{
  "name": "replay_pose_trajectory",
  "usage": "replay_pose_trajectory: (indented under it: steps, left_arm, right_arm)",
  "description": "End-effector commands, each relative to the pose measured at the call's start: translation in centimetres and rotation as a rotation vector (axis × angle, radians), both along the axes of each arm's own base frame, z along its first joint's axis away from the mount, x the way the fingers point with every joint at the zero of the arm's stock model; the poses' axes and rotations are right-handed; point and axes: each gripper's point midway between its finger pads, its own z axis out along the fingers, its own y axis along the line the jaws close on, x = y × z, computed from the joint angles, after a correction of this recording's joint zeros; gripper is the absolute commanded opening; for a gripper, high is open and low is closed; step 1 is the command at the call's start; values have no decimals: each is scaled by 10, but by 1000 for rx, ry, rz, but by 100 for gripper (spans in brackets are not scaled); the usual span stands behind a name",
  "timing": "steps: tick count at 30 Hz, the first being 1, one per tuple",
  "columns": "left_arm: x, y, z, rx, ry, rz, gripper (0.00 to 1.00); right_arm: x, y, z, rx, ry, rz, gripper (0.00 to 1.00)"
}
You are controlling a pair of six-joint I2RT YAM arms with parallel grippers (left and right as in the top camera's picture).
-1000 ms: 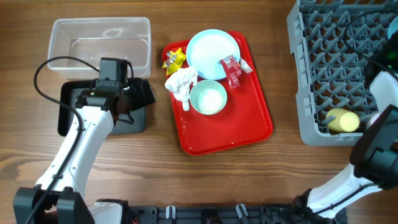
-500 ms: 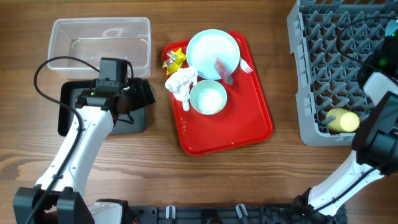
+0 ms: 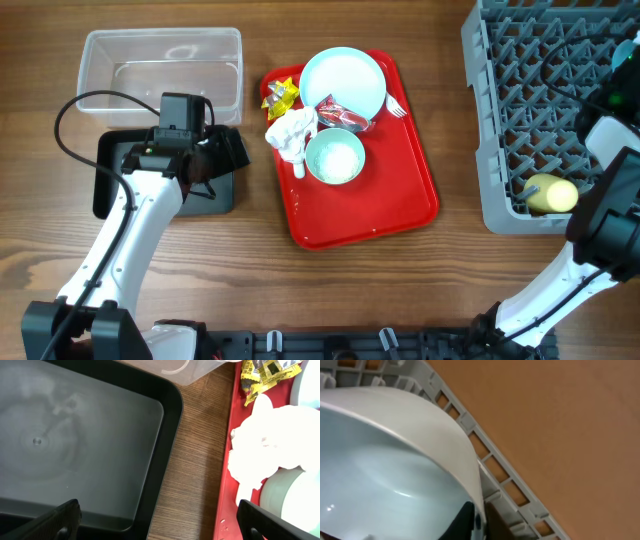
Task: Sort waste into correct bins and load items into the dishwasher rack
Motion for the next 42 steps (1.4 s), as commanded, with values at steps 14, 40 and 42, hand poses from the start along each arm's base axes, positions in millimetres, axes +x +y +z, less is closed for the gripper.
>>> replay_pose_trajectory:
  steps: [14,40,42]
  left_arm:
    - [5,4,2,5,-8,24,100]
    - [5,4,2,5,-8,24,100]
    - [5,4,2,5,-8,24,100]
  right_arm:
    - [18,82,-70,222,147,66,42]
    - [26,229,23,752,-67,538,89]
    - [22,273,28,921,-53,718,87]
